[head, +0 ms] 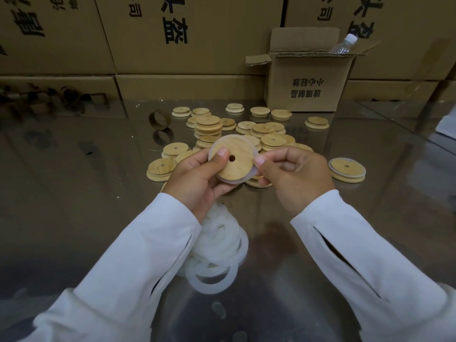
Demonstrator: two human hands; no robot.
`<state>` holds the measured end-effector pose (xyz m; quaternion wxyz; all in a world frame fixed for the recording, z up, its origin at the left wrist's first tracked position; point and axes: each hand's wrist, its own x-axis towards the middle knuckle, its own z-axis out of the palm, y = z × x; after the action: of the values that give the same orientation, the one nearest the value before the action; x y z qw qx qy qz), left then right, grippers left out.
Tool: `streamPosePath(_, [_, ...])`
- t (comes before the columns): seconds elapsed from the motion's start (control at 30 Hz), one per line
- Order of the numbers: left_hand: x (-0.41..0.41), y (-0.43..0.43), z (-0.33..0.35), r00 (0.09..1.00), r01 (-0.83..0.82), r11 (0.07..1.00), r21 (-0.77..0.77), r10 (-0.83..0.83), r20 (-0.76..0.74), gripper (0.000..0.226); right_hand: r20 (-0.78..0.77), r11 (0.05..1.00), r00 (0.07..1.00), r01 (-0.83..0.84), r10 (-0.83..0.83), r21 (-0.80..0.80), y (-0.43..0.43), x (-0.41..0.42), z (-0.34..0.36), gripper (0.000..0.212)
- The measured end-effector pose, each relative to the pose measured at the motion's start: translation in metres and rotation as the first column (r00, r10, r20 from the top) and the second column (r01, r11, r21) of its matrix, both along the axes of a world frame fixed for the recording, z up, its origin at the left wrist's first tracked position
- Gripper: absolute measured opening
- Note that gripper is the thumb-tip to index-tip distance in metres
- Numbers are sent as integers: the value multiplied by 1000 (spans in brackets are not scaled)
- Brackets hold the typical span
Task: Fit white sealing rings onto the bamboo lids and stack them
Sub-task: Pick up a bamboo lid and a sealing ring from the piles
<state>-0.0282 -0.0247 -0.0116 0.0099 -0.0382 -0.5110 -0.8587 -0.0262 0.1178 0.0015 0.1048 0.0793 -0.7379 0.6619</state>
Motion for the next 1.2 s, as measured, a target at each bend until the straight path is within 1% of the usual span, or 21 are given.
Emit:
streamPosePath(0.1, [0,0,0,1000,-27,999,-24,27,-16,20,54,998,997,-53,54,-30,0,-1,0,12])
streamPosePath(0.23, [0,0,0,999,-40,999,-35,39,-38,17,87,995,991,-102,103,-24,0,-2,0,17])
streamPosePath(0.53, [0,0,-1,997,-51,998,-41,49,-55,17,83,999,996,-25,22,35,-1,-1,-1,16])
streamPosePath(0.7, [0,0,-1,995,-73,996,-49,70,-67,21,95,1000,995,-29,29,-3,1,-1,0,17])
streamPosePath(0.83, [0,1,-3,993,-97,993,-61,92,-77,26,103,1000,995,4,-5,12,0,-1,-1,17])
streamPosePath(0.97, [-1,1,-4,990,-110,991,-75,103,-92,34,97,1000,995,-7,4,31,-2,0,-1,19])
streamPosePath(1.2, [-1,1,-5,995,-75,996,-55,70,-76,37,85,999,996,-32,30,16,2,-3,-1,19])
